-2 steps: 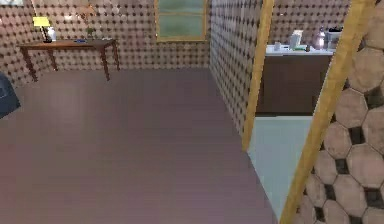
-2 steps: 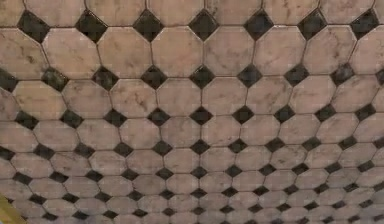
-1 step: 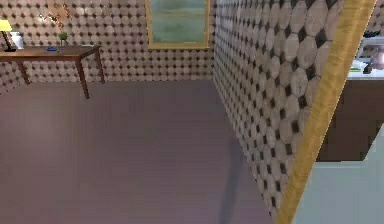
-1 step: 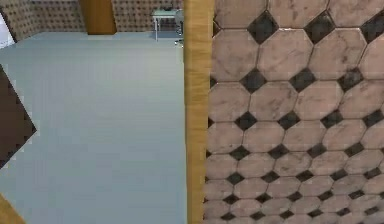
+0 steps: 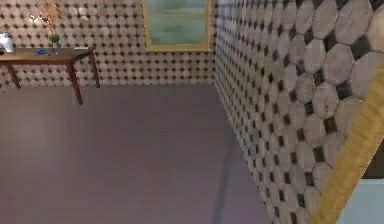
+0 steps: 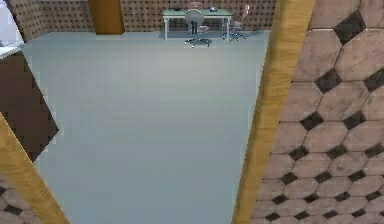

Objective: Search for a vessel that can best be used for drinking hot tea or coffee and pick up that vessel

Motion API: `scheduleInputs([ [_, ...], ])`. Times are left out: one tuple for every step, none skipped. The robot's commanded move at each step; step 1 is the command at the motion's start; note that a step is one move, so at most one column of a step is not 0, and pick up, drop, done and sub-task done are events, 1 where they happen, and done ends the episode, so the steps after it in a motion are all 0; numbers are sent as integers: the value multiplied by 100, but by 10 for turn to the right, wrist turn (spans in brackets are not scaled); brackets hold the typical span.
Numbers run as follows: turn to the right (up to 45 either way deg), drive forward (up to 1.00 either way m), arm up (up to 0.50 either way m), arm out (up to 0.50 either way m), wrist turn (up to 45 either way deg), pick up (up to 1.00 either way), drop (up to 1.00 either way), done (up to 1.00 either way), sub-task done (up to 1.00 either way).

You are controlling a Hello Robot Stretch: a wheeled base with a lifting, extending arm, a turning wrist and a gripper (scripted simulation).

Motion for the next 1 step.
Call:
scheduleInputs([
  [450, 0, 0, 0, 0, 0, 0, 0, 0],
])
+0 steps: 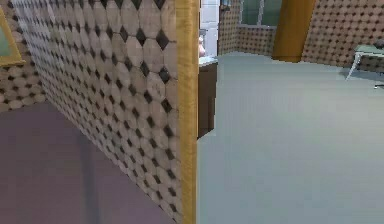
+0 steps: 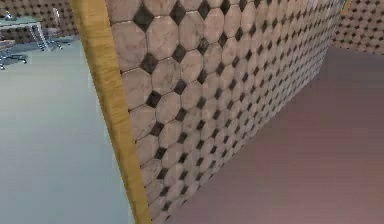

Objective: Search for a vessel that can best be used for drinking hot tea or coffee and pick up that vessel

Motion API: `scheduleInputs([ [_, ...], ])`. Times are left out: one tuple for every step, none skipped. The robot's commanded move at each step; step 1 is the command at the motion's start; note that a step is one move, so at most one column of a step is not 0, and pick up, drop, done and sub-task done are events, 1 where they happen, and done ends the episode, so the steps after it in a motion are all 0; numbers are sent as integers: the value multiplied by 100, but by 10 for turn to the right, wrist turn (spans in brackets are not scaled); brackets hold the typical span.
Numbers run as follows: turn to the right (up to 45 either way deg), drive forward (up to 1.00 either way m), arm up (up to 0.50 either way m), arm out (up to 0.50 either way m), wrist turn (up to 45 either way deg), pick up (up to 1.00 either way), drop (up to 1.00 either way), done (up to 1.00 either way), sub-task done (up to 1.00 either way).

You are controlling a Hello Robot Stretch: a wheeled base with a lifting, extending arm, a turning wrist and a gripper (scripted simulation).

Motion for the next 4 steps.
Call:
scheduleInputs([
  [210, 0, 0, 0, 0, 0, 0, 0, 0],
  [0, 95, 0, 0, 0, 0, 0, 0, 0],
  [-450, 0, 0, 0, 0, 0, 0, 0, 0],
  [0, 35, 0, 0, 0, 0, 0, 0, 0],
])
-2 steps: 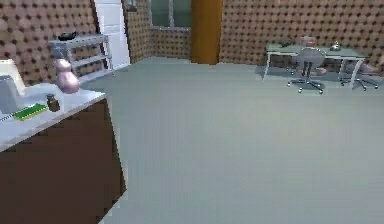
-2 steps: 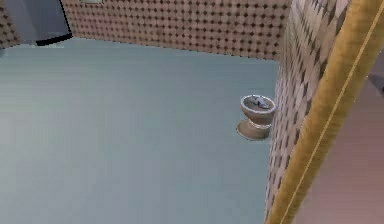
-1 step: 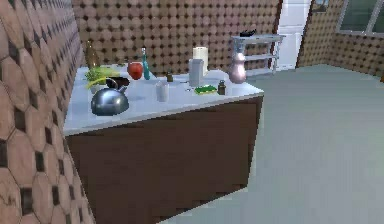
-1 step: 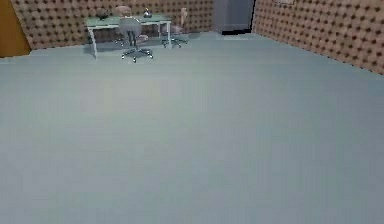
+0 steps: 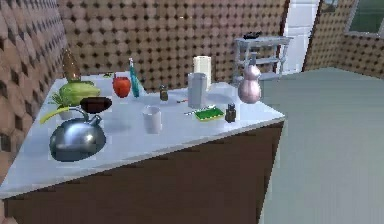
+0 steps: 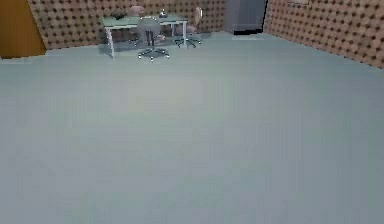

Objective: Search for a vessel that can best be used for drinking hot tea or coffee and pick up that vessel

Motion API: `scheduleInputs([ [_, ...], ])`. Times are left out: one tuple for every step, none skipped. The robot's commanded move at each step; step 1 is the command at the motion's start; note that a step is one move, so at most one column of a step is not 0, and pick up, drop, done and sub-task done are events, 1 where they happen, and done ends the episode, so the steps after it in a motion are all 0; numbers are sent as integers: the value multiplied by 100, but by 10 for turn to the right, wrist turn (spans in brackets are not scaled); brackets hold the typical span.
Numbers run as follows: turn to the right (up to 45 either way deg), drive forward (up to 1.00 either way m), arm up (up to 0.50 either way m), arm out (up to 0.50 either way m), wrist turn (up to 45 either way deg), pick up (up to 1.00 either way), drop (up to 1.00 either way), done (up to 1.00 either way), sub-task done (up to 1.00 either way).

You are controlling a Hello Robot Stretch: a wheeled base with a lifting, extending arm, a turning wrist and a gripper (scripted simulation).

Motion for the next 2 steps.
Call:
scheduleInputs([
  [-450, 0, 0, 0, 0, 0, 0, 0, 0],
  [-450, 0, 0, 0, 0, 0, 0, 0, 0],
])
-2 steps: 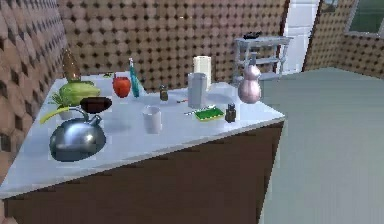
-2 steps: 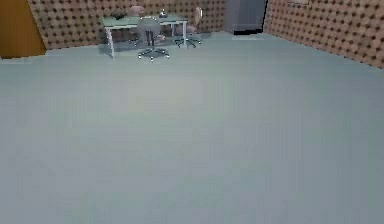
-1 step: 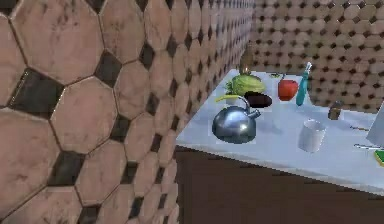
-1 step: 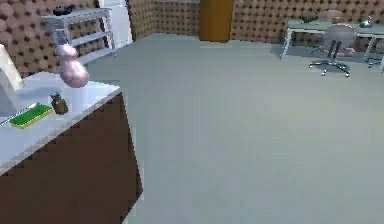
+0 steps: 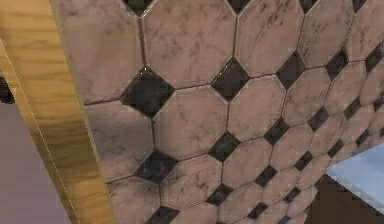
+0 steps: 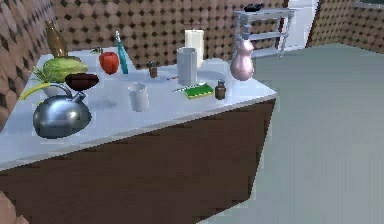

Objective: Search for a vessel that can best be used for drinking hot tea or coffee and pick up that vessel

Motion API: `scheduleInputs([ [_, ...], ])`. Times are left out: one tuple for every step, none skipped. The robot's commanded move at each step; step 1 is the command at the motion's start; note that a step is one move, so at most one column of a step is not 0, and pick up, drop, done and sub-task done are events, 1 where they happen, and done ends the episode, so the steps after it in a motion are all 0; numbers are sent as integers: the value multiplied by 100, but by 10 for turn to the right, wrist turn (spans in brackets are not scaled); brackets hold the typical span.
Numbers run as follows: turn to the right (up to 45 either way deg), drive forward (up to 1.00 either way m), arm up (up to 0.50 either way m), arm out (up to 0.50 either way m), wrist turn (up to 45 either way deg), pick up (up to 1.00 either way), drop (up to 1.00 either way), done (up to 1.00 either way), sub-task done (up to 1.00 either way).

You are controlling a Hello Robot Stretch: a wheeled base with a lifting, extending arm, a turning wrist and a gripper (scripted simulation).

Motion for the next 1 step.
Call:
scheduleInputs([
  [-90, 0, 0, 0, 0, 0, 0, 0, 0],
])
